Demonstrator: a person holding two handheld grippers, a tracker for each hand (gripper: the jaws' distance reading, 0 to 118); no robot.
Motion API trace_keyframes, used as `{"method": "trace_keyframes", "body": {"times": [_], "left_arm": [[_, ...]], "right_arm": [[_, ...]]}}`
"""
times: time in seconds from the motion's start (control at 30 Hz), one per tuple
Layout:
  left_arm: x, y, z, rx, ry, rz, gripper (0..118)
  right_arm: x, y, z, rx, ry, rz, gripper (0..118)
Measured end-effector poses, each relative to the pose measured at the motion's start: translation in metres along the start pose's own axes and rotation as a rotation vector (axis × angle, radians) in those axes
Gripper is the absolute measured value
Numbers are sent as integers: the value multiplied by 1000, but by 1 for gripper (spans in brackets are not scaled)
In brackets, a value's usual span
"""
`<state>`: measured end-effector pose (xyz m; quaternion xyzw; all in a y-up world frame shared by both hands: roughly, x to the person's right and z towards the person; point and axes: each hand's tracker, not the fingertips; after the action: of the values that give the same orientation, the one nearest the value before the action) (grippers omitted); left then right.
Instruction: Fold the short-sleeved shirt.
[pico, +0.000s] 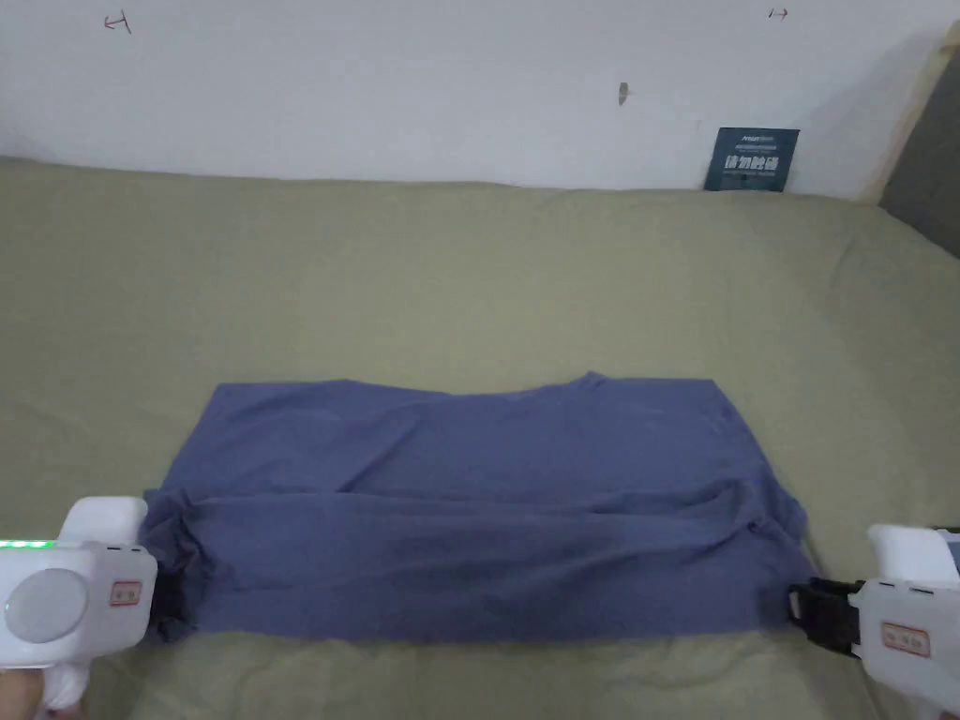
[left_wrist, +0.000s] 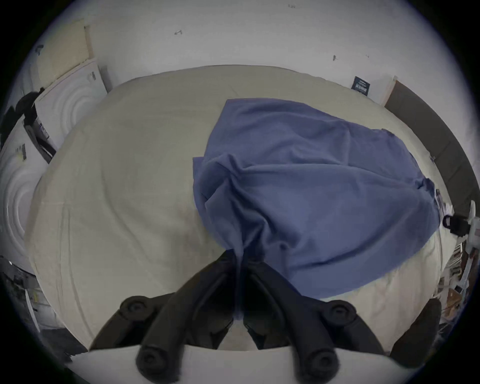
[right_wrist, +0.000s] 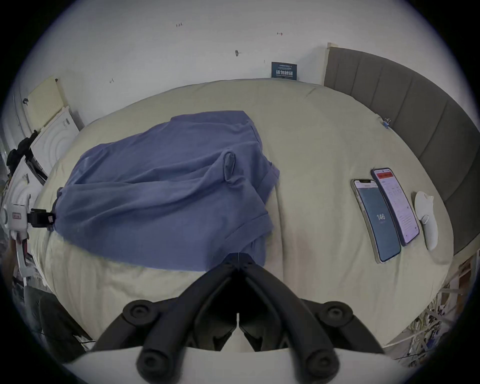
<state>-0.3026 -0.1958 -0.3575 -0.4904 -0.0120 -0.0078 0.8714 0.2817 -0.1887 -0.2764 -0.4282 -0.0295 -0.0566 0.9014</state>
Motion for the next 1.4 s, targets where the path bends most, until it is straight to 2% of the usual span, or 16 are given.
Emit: {"method": "trace_keyframes", "body": {"times": [0.03, 0.07, 0.1, 0.13, 0.23, 0.3, 0.33, 0.37, 0.4, 0.5, 0.7, 0.8, 1.07, 1.33, 1.37, 1.4], "left_arm": [[-1, 0, -1, -4, -2, 3, 6], [-4, 0, -3, -8, -3, 11, 6], [-2, -1, -2, -10, -9, 25, 6], [-3, -1, -3, -11, -15, 36, 6], [-4, -1, -4, -13, -19, 50, 6], [-3, -1, -3, -14, -16, 44, 6], [-3, -1, -3, -15, -14, 35, 6], [-2, 0, -3, -15, -10, 26, 6], [-1, 0, -2, -13, -6, 15, 6], [-1, -1, 4, 0, 10, 3, 5], [-13, -9, 29, 29, -4, 30, 5], [-16, -21, 48, 39, -18, 42, 5], [-24, -92, 90, 17, -32, 40, 5], [-29, -121, 100, 5, -46, 58, 5], [-29, -120, 99, 12, -42, 49, 13], [-31, -118, 98, 16, -40, 31, 36]], "right_arm": [[-3, 1, -3, -11, 9, 0, 115], [-3, 2, -9, -63, 15, 3, 108], [-3, 6, -5, 22, 3, -1, 103], [-5, 5, -9, -57, 23, 20, 102], [-15, 6, -20, -66, -4, 23, 98], [-4, 5, -38, -91, 1, -6, 95], [-2, 5, -40, -97, 16, -27, 75], [0, 5, -40, -95, 45, -54, 40], [0, 5, -37, -75, 83, -87, 12], [-9, 3, -24, -51, 45, -22, 10], [-7, 0, 13, -26, 62, -35, 10], [-9, -11, 35, -14, 67, -8, 10], [-3, -86, 88, -50, 69, 5, 10], [-1, -116, 94, -57, 64, -5, 10], [-1, -112, 93, -49, 67, -11, 20], [-3, -107, 93, -46, 48, -14, 47]]}}
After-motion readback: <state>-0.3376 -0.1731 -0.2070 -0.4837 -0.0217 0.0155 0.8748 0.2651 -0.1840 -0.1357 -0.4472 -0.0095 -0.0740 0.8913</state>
